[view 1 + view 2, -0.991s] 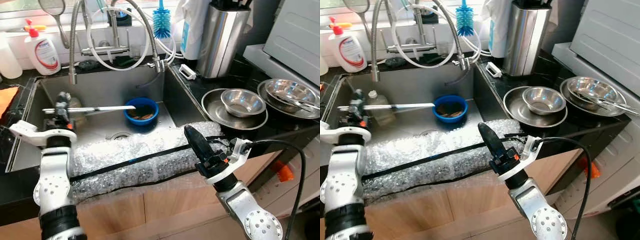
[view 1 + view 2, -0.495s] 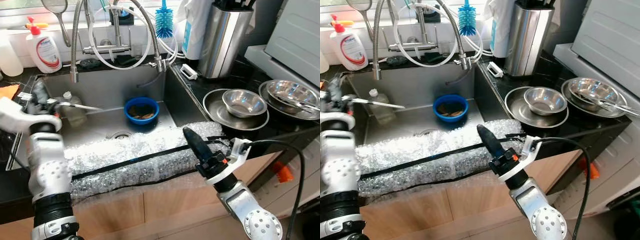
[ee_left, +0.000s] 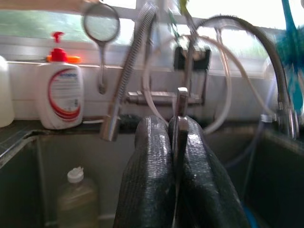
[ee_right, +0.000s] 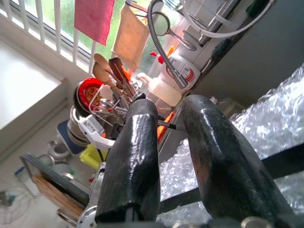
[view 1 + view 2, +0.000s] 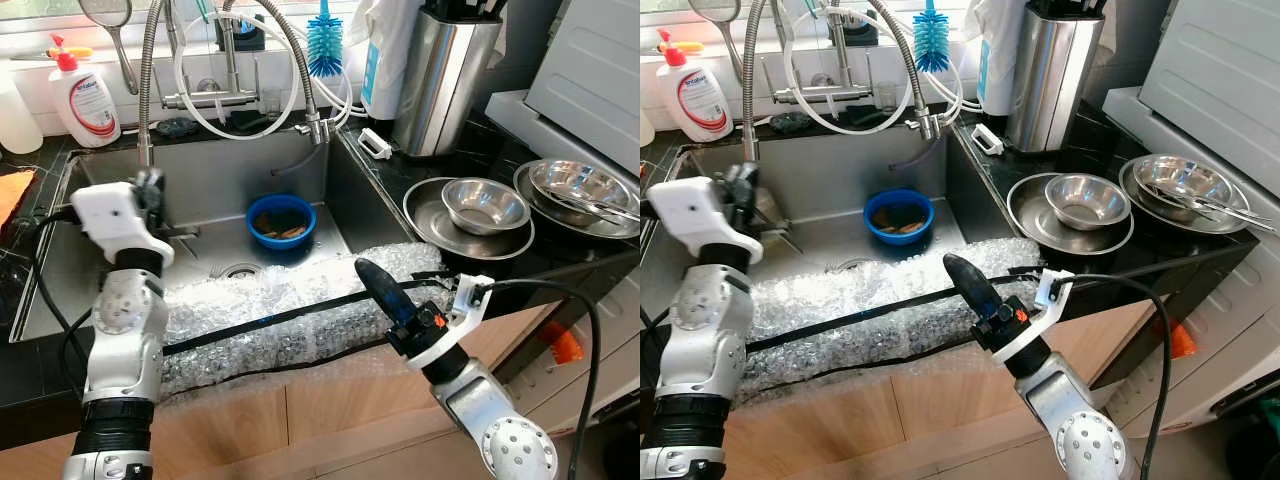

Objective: Kitchen organization

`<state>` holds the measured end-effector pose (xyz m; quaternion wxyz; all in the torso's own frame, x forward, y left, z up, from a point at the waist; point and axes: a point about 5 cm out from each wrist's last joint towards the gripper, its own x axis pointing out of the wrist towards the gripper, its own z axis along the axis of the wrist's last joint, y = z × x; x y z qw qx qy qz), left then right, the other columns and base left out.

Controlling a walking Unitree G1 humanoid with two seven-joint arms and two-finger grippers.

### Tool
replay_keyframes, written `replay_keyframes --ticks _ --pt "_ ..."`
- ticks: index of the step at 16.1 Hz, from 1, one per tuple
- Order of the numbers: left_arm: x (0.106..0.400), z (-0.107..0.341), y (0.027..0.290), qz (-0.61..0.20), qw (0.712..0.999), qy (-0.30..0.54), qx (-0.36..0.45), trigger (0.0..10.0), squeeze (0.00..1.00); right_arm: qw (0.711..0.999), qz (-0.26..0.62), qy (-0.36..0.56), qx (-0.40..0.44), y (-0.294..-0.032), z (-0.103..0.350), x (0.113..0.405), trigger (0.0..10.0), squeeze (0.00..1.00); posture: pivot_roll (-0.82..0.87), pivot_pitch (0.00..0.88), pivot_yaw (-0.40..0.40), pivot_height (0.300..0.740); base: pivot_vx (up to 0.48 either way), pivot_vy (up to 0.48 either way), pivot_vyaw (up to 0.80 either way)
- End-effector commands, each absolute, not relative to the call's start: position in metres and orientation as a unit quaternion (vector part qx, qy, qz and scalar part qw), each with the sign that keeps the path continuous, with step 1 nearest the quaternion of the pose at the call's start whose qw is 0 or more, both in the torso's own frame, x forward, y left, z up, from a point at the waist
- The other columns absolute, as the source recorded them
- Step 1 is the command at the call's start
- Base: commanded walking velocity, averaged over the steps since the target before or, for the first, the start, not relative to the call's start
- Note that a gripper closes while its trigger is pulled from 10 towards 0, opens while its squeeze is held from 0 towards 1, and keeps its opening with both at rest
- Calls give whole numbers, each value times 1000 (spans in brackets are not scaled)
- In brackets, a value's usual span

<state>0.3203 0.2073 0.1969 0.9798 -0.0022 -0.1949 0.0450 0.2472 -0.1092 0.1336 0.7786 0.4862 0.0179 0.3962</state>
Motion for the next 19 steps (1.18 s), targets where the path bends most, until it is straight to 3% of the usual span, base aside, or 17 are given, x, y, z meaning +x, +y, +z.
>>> replay_keyframes --ticks 1,3,9,10,18,19 --pt "322 188 207 44 985 -167 24 10000 0 787 400 7 470 -109 141 249 10000 0 -33 0 -16 740 0 0 0" --pt "324 173 205 38 991 -119 55 10000 0 810 383 10 444 -110 137 252 10000 0 -30 0 -15 740 0 0 0" --pt "327 152 198 24 994 -53 93 10000 0 836 352 3 421 -114 135 261 10000 0 -30 0 -13 740 0 0 0" --pt "327 151 197 23 994 -52 95 10000 1000 840 348 2 417 -114 135 262 10000 0 -28 0 -13 740 0 0 0" --pt "326 155 190 16 993 -72 88 10000 1000 874 312 -8 373 -118 136 272 10000 0 -31 0 -12 740 0 0 0" --pt "325 164 189 17 992 -101 78 10000 0 889 292 -20 353 -121 141 277 10000 0 -32 0 -10 740 0 0 0"
